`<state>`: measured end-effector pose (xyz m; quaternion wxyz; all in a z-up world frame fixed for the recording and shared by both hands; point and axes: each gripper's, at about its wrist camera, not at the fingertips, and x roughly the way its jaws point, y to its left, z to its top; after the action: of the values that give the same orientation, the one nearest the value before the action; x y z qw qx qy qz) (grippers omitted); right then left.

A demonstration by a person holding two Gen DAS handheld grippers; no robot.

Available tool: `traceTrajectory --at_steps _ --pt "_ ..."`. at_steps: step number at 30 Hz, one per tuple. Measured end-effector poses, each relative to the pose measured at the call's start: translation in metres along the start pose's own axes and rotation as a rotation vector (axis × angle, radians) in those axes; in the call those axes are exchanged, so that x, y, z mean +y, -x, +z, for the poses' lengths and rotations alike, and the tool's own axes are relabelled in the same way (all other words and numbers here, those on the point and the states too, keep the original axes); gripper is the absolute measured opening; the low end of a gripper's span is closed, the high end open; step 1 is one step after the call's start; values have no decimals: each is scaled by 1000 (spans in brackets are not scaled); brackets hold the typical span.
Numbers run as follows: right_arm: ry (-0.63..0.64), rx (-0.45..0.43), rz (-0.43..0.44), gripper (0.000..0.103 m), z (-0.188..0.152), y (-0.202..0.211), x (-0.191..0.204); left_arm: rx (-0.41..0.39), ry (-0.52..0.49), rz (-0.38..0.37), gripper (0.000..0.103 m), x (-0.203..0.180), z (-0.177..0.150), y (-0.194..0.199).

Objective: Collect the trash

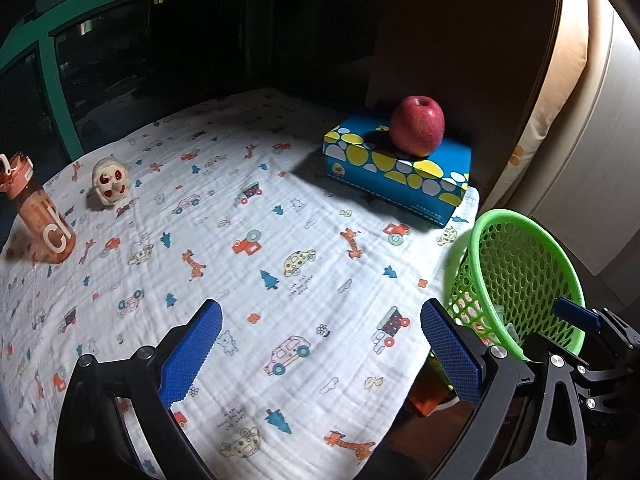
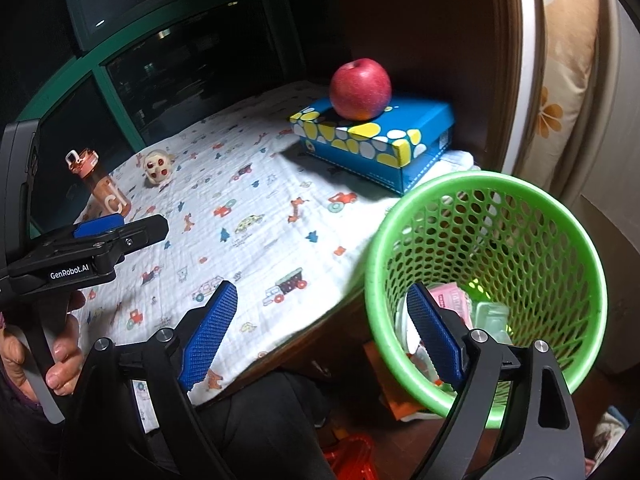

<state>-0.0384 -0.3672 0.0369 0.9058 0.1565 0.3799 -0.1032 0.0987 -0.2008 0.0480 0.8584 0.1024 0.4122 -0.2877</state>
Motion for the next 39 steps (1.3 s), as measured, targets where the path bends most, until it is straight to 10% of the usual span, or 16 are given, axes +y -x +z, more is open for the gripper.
traceTrajectory --at_steps 39 --pt "29 -91 -110 94 6 6 33 -119 88 234 96 35 -23 40"
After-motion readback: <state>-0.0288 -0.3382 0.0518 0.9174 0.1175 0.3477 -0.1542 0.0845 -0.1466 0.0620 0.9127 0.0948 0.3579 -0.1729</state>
